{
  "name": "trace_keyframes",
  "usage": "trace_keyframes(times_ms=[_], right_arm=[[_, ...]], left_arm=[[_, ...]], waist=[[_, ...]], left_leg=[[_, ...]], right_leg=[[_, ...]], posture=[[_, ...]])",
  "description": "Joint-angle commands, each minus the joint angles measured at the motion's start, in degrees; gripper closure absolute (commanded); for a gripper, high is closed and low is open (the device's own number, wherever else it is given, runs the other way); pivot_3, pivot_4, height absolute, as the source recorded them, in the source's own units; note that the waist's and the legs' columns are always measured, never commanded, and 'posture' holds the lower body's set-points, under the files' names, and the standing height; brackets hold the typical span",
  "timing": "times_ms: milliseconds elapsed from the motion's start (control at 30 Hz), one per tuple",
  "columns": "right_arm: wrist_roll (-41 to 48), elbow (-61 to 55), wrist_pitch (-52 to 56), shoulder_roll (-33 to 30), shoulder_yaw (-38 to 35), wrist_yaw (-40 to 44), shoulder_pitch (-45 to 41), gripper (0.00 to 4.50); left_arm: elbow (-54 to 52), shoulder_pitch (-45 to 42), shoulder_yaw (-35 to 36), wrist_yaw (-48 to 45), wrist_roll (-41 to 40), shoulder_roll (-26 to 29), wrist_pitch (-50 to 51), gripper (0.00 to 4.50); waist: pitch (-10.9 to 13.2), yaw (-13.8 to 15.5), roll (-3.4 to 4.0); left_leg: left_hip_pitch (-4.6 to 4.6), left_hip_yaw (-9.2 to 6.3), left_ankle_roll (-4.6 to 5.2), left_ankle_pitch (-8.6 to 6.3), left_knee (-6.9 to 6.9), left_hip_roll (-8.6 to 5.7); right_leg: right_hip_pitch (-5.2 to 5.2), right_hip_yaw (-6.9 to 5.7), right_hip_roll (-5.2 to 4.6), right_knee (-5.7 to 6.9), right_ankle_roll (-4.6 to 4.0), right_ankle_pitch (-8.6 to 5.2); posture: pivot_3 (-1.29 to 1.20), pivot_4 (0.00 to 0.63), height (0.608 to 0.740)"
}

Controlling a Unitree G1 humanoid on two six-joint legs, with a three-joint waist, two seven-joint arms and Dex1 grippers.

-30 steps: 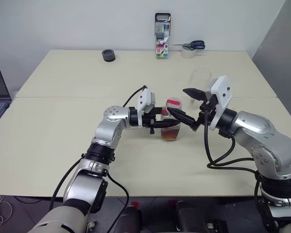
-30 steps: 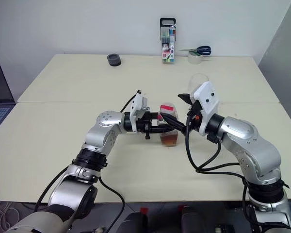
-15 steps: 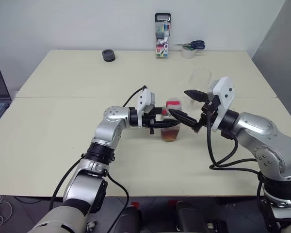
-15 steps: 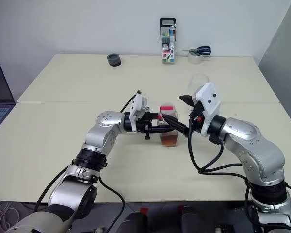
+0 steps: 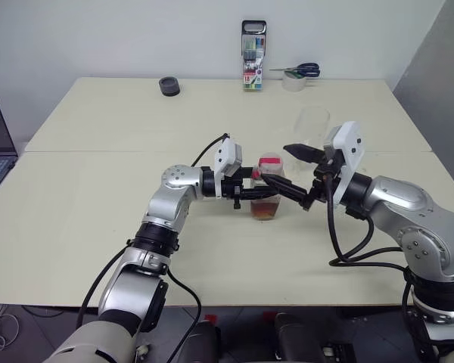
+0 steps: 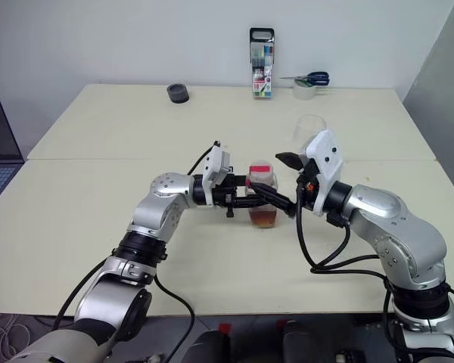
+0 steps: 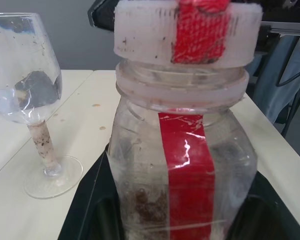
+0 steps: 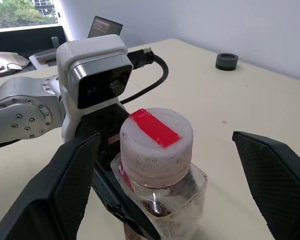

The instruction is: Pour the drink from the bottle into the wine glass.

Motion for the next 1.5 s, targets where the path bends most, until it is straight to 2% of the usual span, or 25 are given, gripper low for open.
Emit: trace_keyframes(times_ms=[33, 400, 800, 1067, 1333, 1433, 1500], right_arm=[[2.49, -1.97, 1.05, 0.20, -2.15, -0.63, -1.73, 0.00], [5.99, -0.58, 3.52, 0.84, -2.57, -1.73, -2.90, 0.00], [2.99, 0.92, 1.57, 1.95, -0.15, -1.58, -4.38, 0.00], [-0.72, -0.05, -0.84, 0.22, 1.74, 0.00, -3.99, 2.67], [-13.36, -2.66, -13.79, -4.49, 6.80, 2.96, -3.75, 2.76], [-13.94, -3.14, -15.50, -3.95, 6.27, 3.28, -2.87, 2.77], [-10.75, -3.95, -13.55, -2.35, 2.78, 1.91, -2.32, 2.77]], left_arm=[[-1.92, -1.40, 0.66, -0.29, -0.81, -0.11, -1.30, 2.74], [-2.19, -1.13, 0.27, -0.39, -0.81, -0.65, -1.39, 2.74], [-2.91, -0.50, 0.11, -0.22, -0.71, -0.62, -1.19, 2.74], [-3.64, 0.00, 0.04, -0.06, -0.84, -0.60, -0.88, 2.74], [-4.59, 0.78, -0.05, 0.17, -0.96, -0.47, -0.31, 2.76], [-4.99, 1.10, -0.06, 0.29, -0.98, -0.48, -0.08, 2.76], [-5.18, 1.26, 0.00, 0.49, -0.96, -0.46, 0.05, 2.76]], waist=[[0.00, 0.00, 0.00], [0.00, 0.00, 0.00], [0.00, -0.02, 0.00], [0.00, -0.03, 0.00], [0.00, -0.03, 0.00], [0.00, -0.01, 0.00], [0.00, 0.01, 0.00]], left_leg=[[0.00, 0.00, 0.00, 0.00, 0.00, 0.00], [0.00, 0.00, 0.00, 0.00, 0.00, 0.00], [0.00, -0.01, 0.00, 0.00, 0.00, 0.00], [0.00, 0.00, 0.00, 0.00, 0.00, 0.00], [-0.01, 0.00, 0.00, 0.00, 0.00, -0.01], [0.00, 0.00, -0.01, 0.00, 0.00, 0.00], [0.00, 0.00, -0.01, 0.00, 0.00, 0.02]], right_leg=[[0.00, 0.00, 0.00, 0.00, 0.00, 0.00], [0.00, 0.00, 0.00, 0.00, 0.00, 0.00], [0.00, 0.00, 0.00, 0.00, 0.00, 0.00], [0.00, -0.01, 0.00, 0.00, 0.00, 0.00], [0.00, -0.01, 0.00, -0.02, 0.00, 0.00], [0.00, -0.01, 0.00, -0.02, 0.00, 0.00], [0.00, -0.01, 0.01, -0.02, 0.00, 0.00]], posture=[[0.00, 0.150, 0.740], [0.00, 0.150, 0.740], [0.00, 0.150, 0.740], [0.00, 0.150, 0.740], [0.00, 0.150, 0.740], [0.00, 0.150, 0.740], [0.00, 0.150, 0.740]])
